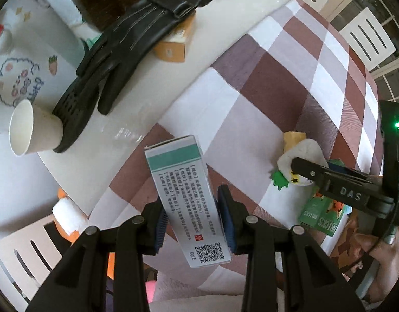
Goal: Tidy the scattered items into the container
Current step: 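Lift and carry the medicine box and white plush toward the cardboard box with both tools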
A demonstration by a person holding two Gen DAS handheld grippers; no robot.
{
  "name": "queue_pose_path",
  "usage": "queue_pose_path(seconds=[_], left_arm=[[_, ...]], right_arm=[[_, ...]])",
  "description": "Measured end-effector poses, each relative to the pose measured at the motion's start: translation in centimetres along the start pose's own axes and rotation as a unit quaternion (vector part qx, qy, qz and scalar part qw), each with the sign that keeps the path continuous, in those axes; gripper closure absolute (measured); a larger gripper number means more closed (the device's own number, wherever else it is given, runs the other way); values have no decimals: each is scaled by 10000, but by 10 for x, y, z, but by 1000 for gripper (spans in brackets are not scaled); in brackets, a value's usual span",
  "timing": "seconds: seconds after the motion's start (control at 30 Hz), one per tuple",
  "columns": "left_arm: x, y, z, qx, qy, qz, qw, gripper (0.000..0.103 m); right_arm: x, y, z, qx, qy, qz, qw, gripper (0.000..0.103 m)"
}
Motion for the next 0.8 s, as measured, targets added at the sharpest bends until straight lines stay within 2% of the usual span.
queue_pose_path(seconds=[0.07,0.13,0.2,0.47,0.8], left_arm=[[0,0,-1,-1,7,10,10000,66],[0,-2,0,3,7,-11,10000,66],[2,-6,1,28,-11,-80,10000,66],[11,-36,9,61,-95,-562,9984,66],[20,-90,37,-37,-337,-1354,9902,66]], right_arm=[[-3,2,0,130,-36,-61,9999,57],[-6,4,4,84,-95,-43,9999,61],[-12,6,13,9,-241,89,9997,63],[-27,-1,73,203,-703,30,9973,63],[-41,-21,124,278,-1181,-212,9924,63]])
Point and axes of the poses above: each gripper's, at about its wrist camera, not at the fingertips, and z roughly against the way its jaws point, y to its left, x to its top, the point moved 6 cm from there along -z, roughly the way its jaws point, and after that the axes turned 15 degrees about -z, right-handed, at the moved point
